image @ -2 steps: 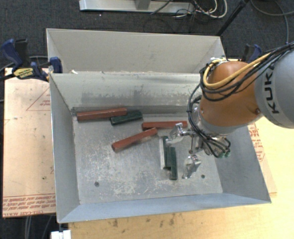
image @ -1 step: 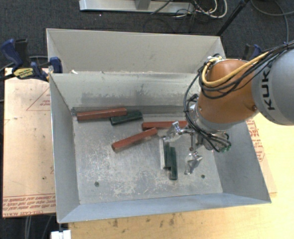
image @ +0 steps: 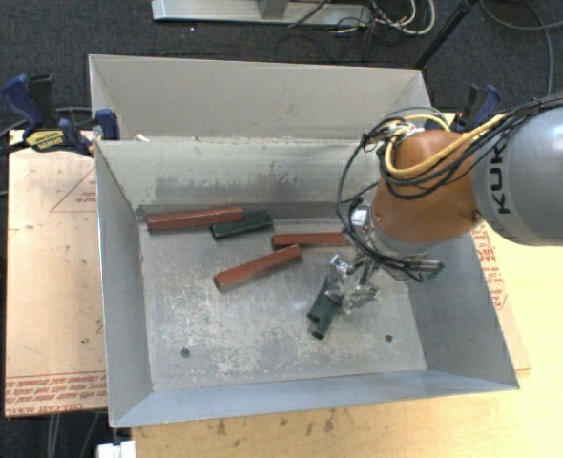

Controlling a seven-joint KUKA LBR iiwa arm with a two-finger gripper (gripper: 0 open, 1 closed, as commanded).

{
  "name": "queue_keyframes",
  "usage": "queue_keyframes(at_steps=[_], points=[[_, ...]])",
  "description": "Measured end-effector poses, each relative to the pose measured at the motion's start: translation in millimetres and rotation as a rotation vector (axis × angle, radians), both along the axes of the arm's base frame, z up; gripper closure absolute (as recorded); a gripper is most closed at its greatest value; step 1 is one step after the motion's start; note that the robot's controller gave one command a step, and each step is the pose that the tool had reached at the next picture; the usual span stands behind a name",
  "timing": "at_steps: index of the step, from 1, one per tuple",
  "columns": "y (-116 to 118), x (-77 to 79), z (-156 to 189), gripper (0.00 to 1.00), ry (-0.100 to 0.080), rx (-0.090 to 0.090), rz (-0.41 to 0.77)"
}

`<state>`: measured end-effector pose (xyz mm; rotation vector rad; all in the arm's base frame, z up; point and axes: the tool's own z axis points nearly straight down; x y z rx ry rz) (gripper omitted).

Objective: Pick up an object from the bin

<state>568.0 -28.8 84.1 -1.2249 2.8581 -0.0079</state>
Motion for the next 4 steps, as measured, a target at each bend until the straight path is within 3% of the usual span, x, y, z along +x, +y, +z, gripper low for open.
queue_keyframes(at_steps=[1, 2, 3, 4], points=[[-10.8, -5.4, -2.2, 0.0, 0.025, -0.019, -0.004], [-10.6, -5.1, -2.2, 0.0, 0.023, -0.018, -0.005], [2.8, 12.5, 24.1, 0.0, 0.029, -0.008, -0.025], [33.1, -8.0, -4.8, 1.0, 0.021, -0.015, 0.239]])
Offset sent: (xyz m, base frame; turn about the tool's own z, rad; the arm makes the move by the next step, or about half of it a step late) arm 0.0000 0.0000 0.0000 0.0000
